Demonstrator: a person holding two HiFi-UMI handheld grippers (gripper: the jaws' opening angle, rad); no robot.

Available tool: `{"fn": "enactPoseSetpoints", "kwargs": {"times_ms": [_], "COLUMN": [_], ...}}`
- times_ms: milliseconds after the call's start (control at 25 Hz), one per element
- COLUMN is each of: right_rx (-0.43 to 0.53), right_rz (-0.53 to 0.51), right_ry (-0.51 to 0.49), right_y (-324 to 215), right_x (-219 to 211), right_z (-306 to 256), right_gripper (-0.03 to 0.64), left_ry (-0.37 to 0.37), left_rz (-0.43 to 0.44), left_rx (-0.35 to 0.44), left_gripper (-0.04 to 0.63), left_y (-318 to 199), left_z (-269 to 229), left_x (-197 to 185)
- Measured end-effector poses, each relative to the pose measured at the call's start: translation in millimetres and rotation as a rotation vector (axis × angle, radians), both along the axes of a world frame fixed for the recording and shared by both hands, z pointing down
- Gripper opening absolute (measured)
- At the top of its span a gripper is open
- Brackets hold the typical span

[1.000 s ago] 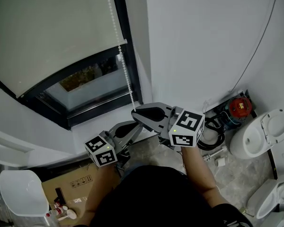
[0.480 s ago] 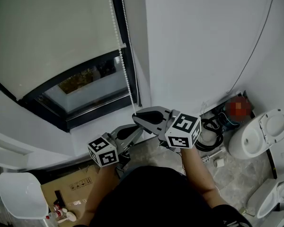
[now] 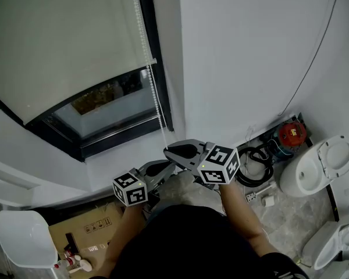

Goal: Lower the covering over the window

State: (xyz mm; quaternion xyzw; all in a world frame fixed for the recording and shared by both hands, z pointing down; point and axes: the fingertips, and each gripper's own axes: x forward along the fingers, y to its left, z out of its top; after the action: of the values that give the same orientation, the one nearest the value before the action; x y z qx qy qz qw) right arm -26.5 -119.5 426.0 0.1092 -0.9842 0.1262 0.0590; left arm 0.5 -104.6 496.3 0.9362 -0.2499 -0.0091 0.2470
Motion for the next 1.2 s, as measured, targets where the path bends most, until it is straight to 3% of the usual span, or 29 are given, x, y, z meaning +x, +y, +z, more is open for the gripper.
{"fn": "enactPoseSetpoints", "kwargs": {"times_ms": [1200], "right_rx": [-0.142], "right_rz": [-0.009], "right_ry": [0.145], "right_y": [5.3], "right_x": [5.2], "right_z": [90.7], "right_gripper": [0.012], "left_ry": [-0.091], "left_rz": [0.031], "left_rx": [-0.195], "left_gripper": [0.011], "left_y": [12.6], "left_z": [88.2], "left_x": [9.5]}}
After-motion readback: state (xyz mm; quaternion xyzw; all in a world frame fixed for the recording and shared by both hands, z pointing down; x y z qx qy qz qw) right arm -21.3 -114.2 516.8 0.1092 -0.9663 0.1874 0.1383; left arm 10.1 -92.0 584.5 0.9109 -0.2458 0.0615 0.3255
